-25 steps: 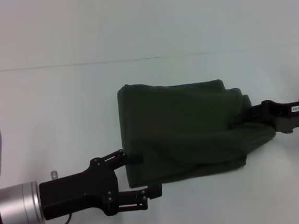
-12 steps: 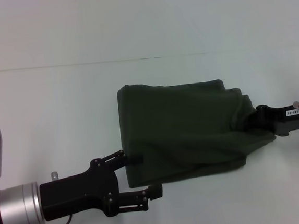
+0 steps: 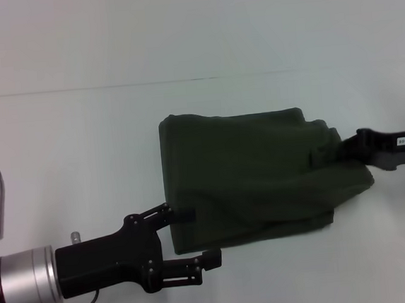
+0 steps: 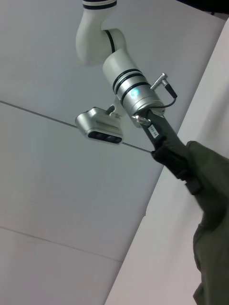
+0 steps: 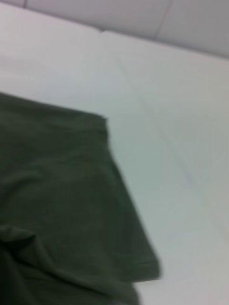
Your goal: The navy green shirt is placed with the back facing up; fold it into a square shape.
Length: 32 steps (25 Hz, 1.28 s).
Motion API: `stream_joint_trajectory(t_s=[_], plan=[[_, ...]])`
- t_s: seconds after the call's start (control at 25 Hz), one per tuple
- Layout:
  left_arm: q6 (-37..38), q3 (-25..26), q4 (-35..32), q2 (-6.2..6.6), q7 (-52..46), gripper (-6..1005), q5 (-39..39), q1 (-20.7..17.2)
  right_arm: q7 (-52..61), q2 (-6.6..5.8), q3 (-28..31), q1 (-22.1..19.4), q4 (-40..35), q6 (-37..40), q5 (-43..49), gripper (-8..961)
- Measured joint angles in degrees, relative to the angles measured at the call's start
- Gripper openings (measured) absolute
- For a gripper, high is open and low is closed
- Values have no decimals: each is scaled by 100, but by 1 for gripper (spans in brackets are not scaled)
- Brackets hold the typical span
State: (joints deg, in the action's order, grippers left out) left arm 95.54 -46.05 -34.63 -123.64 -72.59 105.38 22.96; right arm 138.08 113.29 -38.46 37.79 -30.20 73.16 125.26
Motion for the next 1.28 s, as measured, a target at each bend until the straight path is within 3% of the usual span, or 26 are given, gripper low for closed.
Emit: stream_joint_trajectory(t_s=[0.32,0.84,1.28], plan=[[-1,10,0,-1,0,950,0,4,-752,5,296,-209,1,-71,-675,11],[-79,3,0,-7,0,950,0,24,-2014,199,252,-116,-11,-95,-1379,12],[-89,-1,62,0,-34,950,0,39,-2076,276,254,-668,140,-420,-1353,12]])
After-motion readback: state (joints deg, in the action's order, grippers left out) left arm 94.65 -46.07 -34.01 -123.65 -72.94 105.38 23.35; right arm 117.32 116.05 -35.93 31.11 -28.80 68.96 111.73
